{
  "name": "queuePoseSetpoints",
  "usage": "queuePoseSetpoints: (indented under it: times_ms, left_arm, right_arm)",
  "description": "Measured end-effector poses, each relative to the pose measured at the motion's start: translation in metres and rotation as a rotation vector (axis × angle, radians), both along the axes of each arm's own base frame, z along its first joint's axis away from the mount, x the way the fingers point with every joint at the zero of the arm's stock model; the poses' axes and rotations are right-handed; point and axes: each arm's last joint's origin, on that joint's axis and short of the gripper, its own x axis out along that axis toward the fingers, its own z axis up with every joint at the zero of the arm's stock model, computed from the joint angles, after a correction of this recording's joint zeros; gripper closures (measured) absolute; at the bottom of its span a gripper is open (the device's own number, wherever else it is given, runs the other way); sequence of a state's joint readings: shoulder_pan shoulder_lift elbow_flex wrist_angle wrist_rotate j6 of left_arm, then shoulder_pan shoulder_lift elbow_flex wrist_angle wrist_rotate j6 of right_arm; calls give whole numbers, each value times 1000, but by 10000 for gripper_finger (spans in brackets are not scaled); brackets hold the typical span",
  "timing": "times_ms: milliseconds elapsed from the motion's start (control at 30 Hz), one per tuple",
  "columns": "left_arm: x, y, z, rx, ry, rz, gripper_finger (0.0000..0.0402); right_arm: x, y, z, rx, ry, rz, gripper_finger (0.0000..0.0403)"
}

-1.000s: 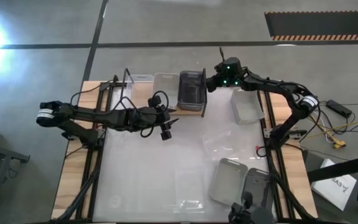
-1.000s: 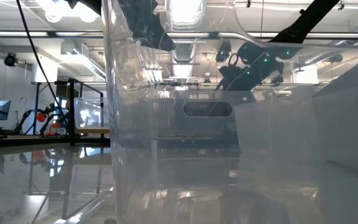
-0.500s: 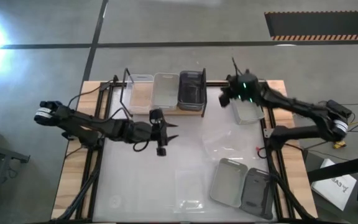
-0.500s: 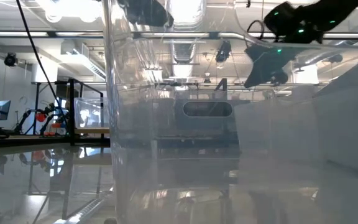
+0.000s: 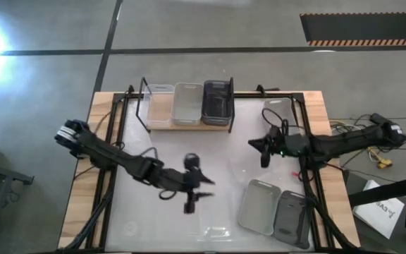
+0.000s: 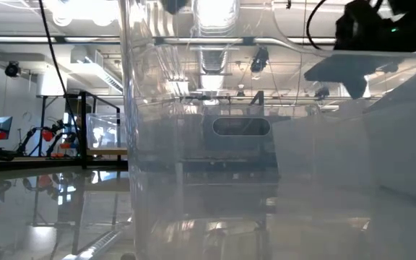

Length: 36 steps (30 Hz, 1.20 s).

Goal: Stack baskets on shelf by color
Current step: Stack the bottom transparent bin on top of the transparent bin on the shelf

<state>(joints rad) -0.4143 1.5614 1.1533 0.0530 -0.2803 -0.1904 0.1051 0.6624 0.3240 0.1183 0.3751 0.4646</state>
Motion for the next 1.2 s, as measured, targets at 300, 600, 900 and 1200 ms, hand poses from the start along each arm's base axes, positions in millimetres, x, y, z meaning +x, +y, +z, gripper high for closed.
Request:
queuePoseSetpoints:
  times_ms: [300, 600, 900, 1200]
  left_arm:
    - [51, -72, -42, 9, 353, -97, 242]
    - [75, -124, -39, -187, 453, -224, 242]
    - [76, -140, -76, -94, 493, -101, 242]
    - [79, -127, -92, -13, 538, 78, 267]
  right_arm:
    - [-6, 52, -4, -36, -25, 63, 394]
    - [4, 90, -3, -79, -3, 154, 394]
    - [22, 119, -11, -140, 79, 218, 394]
    - [31, 127, -17, -170, 118, 225, 394]
